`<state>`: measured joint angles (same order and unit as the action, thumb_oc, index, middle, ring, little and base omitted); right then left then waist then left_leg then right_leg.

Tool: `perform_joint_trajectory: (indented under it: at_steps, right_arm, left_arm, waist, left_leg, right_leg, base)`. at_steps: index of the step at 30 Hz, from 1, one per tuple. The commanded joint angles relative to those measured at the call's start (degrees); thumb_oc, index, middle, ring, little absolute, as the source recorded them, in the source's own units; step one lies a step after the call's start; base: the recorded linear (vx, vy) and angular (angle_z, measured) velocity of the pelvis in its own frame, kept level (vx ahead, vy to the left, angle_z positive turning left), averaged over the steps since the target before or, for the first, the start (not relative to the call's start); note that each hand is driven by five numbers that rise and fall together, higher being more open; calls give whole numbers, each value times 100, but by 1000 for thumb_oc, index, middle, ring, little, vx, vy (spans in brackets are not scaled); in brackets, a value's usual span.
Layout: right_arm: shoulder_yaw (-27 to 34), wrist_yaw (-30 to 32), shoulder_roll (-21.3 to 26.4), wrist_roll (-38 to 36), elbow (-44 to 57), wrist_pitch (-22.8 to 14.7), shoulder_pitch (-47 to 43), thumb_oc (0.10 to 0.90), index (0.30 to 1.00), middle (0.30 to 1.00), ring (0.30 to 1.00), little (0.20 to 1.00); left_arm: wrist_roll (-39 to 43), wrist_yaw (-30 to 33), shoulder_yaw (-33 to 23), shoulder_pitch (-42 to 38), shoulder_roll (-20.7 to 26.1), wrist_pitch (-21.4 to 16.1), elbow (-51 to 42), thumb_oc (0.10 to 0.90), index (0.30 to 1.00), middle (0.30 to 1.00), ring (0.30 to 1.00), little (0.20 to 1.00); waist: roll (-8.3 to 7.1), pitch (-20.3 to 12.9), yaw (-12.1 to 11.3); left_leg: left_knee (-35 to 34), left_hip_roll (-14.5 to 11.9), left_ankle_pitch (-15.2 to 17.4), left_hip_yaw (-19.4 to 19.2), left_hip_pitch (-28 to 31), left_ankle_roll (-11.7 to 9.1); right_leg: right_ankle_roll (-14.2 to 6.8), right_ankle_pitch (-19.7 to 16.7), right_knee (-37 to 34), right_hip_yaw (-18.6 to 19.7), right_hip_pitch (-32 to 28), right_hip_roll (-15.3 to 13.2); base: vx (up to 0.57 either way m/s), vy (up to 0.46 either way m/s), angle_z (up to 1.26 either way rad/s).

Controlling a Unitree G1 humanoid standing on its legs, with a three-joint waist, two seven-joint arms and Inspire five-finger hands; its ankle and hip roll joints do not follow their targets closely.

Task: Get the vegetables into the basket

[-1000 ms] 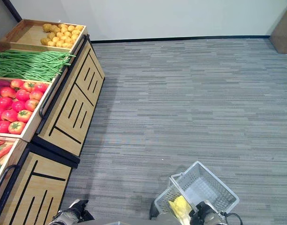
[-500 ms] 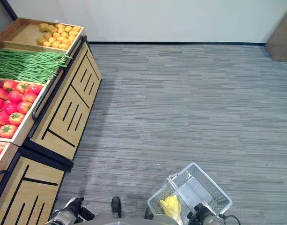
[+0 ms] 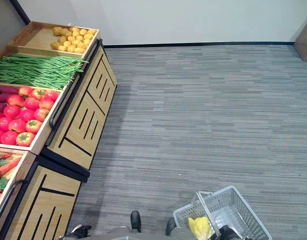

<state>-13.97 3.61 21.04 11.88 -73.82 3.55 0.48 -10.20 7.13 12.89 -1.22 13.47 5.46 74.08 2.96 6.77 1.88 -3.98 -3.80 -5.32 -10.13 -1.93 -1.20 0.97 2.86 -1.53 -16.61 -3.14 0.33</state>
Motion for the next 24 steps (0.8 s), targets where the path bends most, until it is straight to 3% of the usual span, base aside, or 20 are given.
perform_joint_trajectory:
  at_steps: [1,13,17,20,21,22,24]
  right_arm:
    - [-229,-76,-242,13,-94,9,-238,400,300,300,300,300]
    - [-453,-111,-298,247,96,-14,-534,400,300,300,300,300]
    - [-583,-76,-307,323,212,-55,-739,400,300,300,300,300]
    - [-643,-81,-327,330,306,-86,-842,400,300,300,300,300]
    - [-675,-91,-338,317,338,-93,-872,400,300,300,300,300]
    - [-668,-89,-356,288,336,-98,-880,400,300,300,300,300]
    - [-697,-72,-380,186,352,-115,-897,400,300,300,300,300]
  left_arm:
    - [-141,98,-32,-341,344,-10,133,900,1000,1000,1000,1000]
    - [-265,171,100,-446,484,-73,-148,900,1000,1000,1000,1000]
    - [-325,268,143,-499,598,-81,-285,900,1000,1000,1000,1000]
    - [-327,306,123,-524,687,-80,-364,900,1000,1000,1000,1000]
    - [-340,323,145,-542,715,-68,-400,900,1000,1000,1000,1000]
    - [-374,321,175,-562,726,-57,-414,900,1000,1000,1000,1000]
    - [-467,343,296,-655,757,-65,-491,900,1000,1000,1000,1000]
  waist:
    - [-619,54,-91]
    - [-754,152,-361]
    - [-892,339,-519]
    - [-991,498,-629]
    - [-1009,594,-634]
    - [-1014,627,-631]
    - [-984,652,-635]
  left_leg:
    - [60,290,931,-94,524,173]
    - [132,550,1142,180,294,494]
    - [329,598,1266,290,173,632]
    - [408,629,1331,340,195,744]
    - [318,662,1285,477,290,812]
    - [215,690,1229,583,351,825]
    - [17,691,1092,893,431,842]
  right_leg:
    - [-449,137,-233,638,-164,-258]
    - [-765,-3,150,494,140,-520]
    - [-873,-53,757,447,421,-593]
    - [-999,-285,1648,340,778,-714]
    - [-1013,-471,2324,397,1022,-776]
    - [-1002,-473,2564,537,1156,-744]
    - [-873,-515,2268,1015,1289,-531]
  base:
    - [25,161,-2]
    - [24,210,10]
    - [18,231,11]
    - [25,217,15]
    - [53,216,37]
    - [59,167,69]
    - [49,58,119]
